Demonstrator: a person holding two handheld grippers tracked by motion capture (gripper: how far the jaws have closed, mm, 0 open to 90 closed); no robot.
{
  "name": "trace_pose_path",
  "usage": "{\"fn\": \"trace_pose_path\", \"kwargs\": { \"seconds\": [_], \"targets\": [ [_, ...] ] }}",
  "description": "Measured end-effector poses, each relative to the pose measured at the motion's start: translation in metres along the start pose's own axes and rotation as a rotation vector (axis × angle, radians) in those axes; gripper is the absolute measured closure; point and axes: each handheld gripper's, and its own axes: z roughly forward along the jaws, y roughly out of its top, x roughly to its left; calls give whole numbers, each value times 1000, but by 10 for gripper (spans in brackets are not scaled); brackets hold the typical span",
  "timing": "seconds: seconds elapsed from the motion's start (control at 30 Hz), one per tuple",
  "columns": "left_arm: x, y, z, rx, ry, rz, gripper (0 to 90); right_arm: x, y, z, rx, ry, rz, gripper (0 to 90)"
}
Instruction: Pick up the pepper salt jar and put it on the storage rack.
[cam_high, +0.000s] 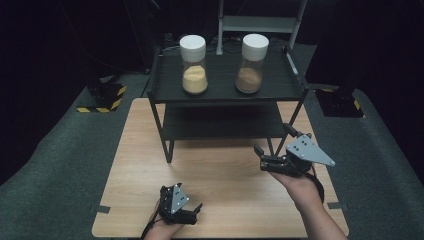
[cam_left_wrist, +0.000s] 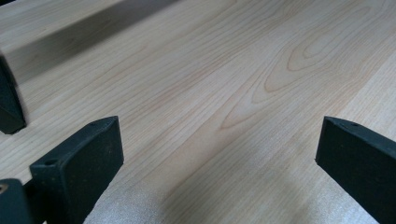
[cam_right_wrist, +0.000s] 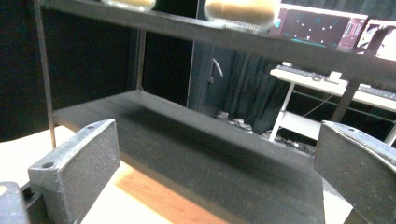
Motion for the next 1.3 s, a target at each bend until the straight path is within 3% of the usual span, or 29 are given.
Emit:
{"fn": "trace_pose_path", "kwargs": {
  "seconds": [0.43,0.93,1.3],
  "targets": [
    [0,-1,0,-4,2,-6,10,8,-37,-7,79,4,-19,0],
    [-2,0,0,-3,7,5,10,13,-109,-17,247,-35,-26,0],
    [-2,-1,-1,-5,9,11,10,19,-135,-22,333,-56,-54,0]
  ]
}}
